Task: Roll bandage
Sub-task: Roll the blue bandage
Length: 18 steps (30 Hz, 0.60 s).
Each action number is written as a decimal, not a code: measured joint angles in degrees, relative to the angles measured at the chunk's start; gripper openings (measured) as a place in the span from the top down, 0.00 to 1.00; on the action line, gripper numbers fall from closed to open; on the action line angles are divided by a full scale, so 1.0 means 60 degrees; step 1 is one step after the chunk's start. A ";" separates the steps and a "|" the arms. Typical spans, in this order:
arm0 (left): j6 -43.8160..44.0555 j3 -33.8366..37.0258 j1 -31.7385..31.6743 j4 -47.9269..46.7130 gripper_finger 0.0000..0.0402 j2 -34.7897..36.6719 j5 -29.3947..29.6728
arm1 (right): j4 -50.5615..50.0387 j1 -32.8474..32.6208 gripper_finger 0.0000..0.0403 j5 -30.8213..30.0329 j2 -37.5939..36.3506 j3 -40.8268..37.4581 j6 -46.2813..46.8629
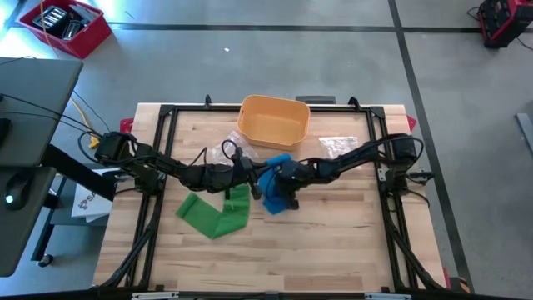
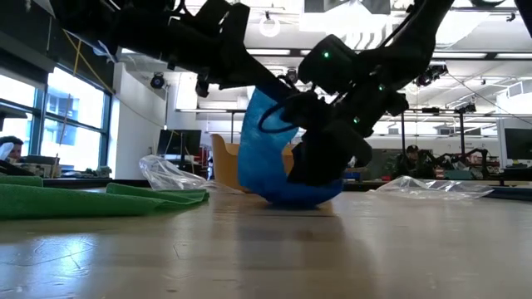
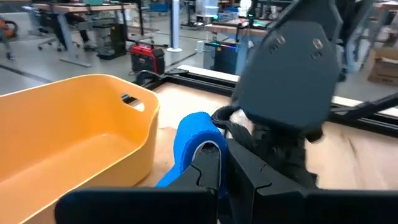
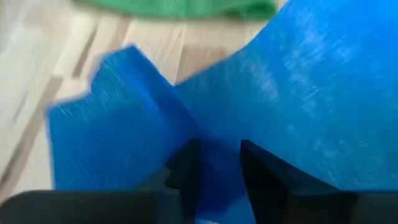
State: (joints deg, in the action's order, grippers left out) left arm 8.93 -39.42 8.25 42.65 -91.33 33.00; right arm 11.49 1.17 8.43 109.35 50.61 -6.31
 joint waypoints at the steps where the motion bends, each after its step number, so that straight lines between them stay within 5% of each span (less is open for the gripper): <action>1: 0.0004 0.0000 0.0000 -0.0031 0.98 0.0000 0.0176 | 0.0002 -0.0047 0.80 0.0011 0.0016 0.0001 -0.0008; 6: 0.0245 -0.0011 0.0000 -0.0711 0.98 0.0000 0.0771 | -0.0289 -0.0443 0.98 -0.0037 -0.0154 0.0002 -0.0029; 18: 0.0923 -0.0015 0.0006 -0.2252 0.98 0.0000 0.2396 | -0.2736 -0.2949 1.00 -0.2816 -0.3210 -0.0007 0.1304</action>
State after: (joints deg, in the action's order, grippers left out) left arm 14.47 -39.51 8.29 29.14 -91.33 47.37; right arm -4.92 -16.52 -8.46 90.09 50.57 1.52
